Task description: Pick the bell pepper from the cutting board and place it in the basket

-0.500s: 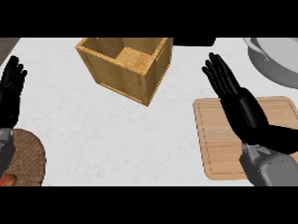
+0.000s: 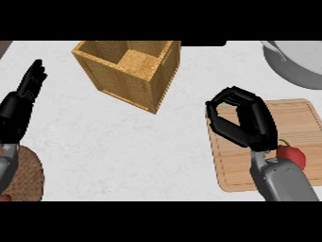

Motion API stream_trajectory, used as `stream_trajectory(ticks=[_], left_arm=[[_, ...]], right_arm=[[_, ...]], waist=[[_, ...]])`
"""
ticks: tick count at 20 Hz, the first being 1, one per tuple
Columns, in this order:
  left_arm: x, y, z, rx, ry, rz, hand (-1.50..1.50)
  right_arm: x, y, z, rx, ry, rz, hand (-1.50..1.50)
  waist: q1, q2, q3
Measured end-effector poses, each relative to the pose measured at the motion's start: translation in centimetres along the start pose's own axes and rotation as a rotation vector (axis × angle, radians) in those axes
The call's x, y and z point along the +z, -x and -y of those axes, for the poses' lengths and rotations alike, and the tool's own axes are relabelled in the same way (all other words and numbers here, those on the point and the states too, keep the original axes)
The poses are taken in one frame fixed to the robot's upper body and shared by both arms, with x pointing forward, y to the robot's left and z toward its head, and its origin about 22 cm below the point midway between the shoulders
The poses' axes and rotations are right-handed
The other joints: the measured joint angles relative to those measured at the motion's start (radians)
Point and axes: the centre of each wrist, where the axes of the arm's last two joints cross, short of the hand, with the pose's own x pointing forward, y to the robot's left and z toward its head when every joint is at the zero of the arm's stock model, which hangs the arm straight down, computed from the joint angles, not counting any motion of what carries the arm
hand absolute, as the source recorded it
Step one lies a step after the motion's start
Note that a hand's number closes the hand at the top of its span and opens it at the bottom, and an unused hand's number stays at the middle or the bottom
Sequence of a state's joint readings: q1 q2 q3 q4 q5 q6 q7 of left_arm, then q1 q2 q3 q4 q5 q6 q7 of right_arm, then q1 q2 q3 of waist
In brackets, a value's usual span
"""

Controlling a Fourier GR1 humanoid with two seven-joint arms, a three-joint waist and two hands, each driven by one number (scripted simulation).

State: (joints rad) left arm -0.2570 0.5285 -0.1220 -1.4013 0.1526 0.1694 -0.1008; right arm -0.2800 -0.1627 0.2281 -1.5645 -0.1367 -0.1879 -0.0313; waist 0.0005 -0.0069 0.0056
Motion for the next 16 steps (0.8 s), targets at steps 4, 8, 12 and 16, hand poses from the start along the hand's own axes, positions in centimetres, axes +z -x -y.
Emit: stream_trajectory(ticks=[4,8,12,16], left_arm=[[0.1,-0.6,0.6,-0.009,0.049,0.007,0.0],[0.4,-0.9,0.9,-0.013,0.064,0.003,0.0],[0.8,-0.5,0.8,-0.021,0.064,-0.015,0.0],[0.9,-0.3,0.6,-0.029,0.061,-0.021,0.0]], right_arm=[[0.7,1.8,-4.3,0.14,0.091,-0.005,-1.5],[-0.5,1.4,-3.8,0.414,0.18,-0.005,-1.5],[-2.0,0.6,-0.3,0.726,0.219,-0.09,-1.5],[-3.3,-0.9,1.9,1.019,0.137,-0.244,-1.5]], waist=[[0.004,0.003,-0.004],[0.0,-0.003,-0.009],[-0.018,-0.012,-0.016],[-0.024,-0.019,-0.021]])
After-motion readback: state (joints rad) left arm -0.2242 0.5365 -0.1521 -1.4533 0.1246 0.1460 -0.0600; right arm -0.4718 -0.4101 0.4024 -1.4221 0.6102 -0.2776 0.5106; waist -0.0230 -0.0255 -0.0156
